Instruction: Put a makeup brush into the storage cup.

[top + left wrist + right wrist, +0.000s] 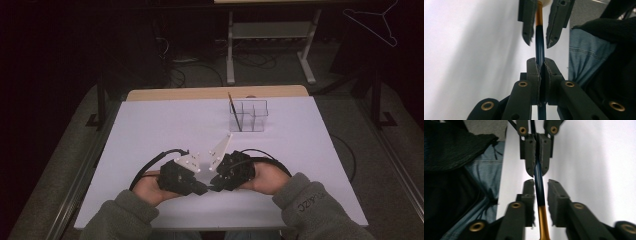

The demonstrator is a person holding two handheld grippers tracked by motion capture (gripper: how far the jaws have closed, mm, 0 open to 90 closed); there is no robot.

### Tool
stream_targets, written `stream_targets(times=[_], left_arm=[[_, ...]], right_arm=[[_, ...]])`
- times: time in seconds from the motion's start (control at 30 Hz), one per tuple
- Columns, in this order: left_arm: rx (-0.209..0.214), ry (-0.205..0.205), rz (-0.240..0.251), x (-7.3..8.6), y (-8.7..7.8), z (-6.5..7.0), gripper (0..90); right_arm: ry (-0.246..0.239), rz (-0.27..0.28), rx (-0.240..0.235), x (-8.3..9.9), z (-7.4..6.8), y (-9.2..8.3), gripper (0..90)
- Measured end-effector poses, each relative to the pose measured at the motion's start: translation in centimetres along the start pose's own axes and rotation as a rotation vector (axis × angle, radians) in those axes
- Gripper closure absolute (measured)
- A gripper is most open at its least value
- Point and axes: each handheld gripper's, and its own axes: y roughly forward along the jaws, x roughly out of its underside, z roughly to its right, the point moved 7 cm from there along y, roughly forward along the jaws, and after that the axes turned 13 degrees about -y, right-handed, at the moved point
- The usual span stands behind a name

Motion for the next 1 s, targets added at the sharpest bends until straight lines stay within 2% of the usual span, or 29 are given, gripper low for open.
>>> stream_targets(times=[0.13, 0.33, 0.43, 0.6, 0.73, 0.8, 0.87, 1.0], left_arm=[[-0.019, -0.015, 0.006, 0.2, -0.1, -0.5, 84.3], [-0.056, -0.069, 0.027, 0.5, -0.2, -1.4, 84.3], [-0.082, -0.124, 0.073, 0.4, -0.5, -2.0, 84.3], [-0.137, -0.203, 0.177, -0.2, -1.7, -3.1, 84.2], [-0.172, -0.222, 0.243, -0.7, -2.5, -3.6, 84.2], [-0.175, -0.229, 0.279, -1.0, -2.8, -3.6, 84.1], [-0.169, -0.237, 0.328, -1.4, -3.0, -3.4, 84.1], [-0.15, -0.233, 0.365, -1.8, -2.9, -3.2, 84.0]], right_arm=[[0.027, 0.018, 0.032, 0.3, 0.3, 0.0, 68.3], [0.108, 0.089, 0.106, 0.6, 0.9, -1.0, 66.4], [0.143, 0.128, 0.135, 0.8, 1.1, -1.7, 66.5], [0.241, 0.196, 0.145, 1.4, 1.1, -2.1, 63.4], [0.34, 0.265, 0.15, 2.0, 1.3, -1.9, 59.7], [0.388, 0.294, 0.165, 2.3, 1.5, -1.7, 57.8], [0.432, 0.326, 0.181, 2.5, 2.0, -1.5, 56.4], [0.49, 0.404, 0.205, 2.5, 2.8, -1.5, 53.3]])
